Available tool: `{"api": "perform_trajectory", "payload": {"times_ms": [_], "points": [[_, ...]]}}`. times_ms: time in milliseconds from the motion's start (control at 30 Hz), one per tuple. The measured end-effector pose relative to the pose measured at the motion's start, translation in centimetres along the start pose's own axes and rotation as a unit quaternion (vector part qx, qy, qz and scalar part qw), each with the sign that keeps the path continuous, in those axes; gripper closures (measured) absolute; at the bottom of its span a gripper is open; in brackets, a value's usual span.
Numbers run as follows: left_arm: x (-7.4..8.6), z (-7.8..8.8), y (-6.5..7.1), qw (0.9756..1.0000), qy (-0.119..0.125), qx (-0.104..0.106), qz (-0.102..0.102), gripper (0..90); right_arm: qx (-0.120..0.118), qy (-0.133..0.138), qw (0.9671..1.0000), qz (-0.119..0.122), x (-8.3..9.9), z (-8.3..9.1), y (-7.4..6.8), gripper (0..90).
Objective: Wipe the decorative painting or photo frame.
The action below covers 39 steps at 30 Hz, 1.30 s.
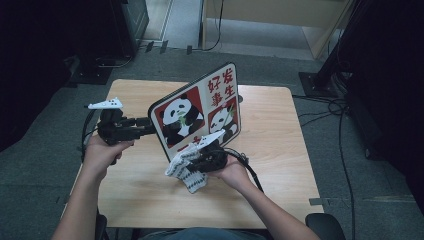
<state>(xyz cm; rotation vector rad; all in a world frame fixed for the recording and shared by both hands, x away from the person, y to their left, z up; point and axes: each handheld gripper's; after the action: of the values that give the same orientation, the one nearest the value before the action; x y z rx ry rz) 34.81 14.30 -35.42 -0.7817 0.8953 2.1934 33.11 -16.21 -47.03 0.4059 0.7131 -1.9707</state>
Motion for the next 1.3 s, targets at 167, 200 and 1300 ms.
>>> {"api": "perform_trajectory", "payload": {"times_ms": [167, 200, 1300], "points": [[0.0, 0.0, 0.0, 1.0000, -0.001, -0.001, 0.003, 44.5, -0.015, -0.002, 0.9997, -0.018, -0.2, 0.2, 0.0, 80.3], [0.0, 0.1, 0.0, 1.0000, -0.001, -0.001, 0.003, 44.4, -0.017, -0.003, 0.9997, -0.017, -0.2, 0.2, 0.0, 80.4], [1.0, 1.2, 0.0, 0.9998, 0.002, -0.007, 0.016, 39.9, -0.020, 0.027, 0.9984, 0.045, -4.8, 4.9, -4.1, 81.4]]}}
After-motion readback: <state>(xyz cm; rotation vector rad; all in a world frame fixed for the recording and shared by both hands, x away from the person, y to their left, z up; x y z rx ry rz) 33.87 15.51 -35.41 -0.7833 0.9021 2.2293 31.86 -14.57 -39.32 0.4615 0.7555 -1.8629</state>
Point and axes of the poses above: each handheld gripper's, and its own axes: z roughly backward along the jaws, x roughly out of its underside, y roughly to its right, and after that the axes turned 10 degrees about -y, right-handed
